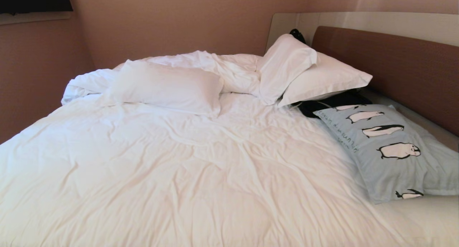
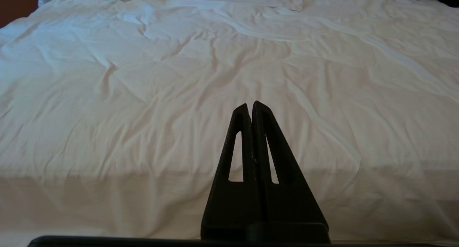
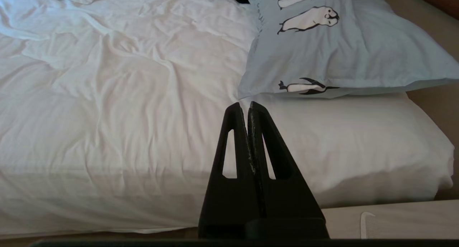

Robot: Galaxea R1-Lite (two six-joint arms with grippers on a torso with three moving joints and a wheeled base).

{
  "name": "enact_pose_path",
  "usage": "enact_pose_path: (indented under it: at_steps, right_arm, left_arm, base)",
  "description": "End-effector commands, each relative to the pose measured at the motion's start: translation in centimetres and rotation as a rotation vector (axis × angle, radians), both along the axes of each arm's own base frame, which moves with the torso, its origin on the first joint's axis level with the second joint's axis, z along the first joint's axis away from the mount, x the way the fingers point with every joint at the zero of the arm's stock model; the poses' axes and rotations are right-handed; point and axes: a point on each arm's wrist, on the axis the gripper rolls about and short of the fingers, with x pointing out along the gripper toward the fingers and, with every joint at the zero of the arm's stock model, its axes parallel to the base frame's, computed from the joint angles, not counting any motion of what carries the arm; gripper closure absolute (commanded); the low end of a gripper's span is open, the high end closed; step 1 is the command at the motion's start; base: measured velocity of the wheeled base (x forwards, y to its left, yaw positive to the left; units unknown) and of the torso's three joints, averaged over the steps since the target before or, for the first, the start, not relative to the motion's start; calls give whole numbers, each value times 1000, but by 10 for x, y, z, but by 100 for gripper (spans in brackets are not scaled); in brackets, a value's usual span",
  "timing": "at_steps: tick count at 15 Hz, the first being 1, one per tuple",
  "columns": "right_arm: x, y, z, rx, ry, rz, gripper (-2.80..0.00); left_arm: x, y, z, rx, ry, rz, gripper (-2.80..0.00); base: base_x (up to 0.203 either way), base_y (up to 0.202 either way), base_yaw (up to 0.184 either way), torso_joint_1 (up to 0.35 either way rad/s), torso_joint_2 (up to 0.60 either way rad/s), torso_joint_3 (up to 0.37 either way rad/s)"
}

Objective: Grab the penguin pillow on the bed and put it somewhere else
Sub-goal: Pick up the pillow

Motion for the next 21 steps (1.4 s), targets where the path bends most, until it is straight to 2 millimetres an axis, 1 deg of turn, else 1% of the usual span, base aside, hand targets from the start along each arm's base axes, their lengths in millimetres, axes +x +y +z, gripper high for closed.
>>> enact_pose_path:
  at_steps: [1, 4, 7, 13, 17, 21]
  right_arm:
    - [17, 0, 11, 1, 49, -3, 0]
    - [42, -1, 20, 10, 116, -7, 0]
    - [74, -1, 28, 43, 174, -13, 0]
    - [148, -5, 44, 103, 251, -52, 0]
    - [200, -22, 53, 101, 290, -192, 0]
    - [249, -43, 51, 73, 331, -268, 0]
  left_arm:
    - [0, 0, 0, 0, -2, 1, 0]
    - [0, 0, 0, 0, -2, 1, 0]
    - [0, 0, 0, 0, -2, 1, 0]
    - [0, 0, 0, 0, -2, 1, 0]
    - [0, 0, 0, 0, -1, 1, 0]
    - [0, 0, 0, 0, 0, 1, 0]
  base:
    - [0, 0, 0, 0, 0, 0]
    - [0, 0, 0, 0, 0, 0]
    - [0, 0, 0, 0, 0, 0]
    - [0, 0, 0, 0, 0, 0]
    - [0, 0, 0, 0, 0, 0]
    - [0, 0, 0, 0, 0, 0]
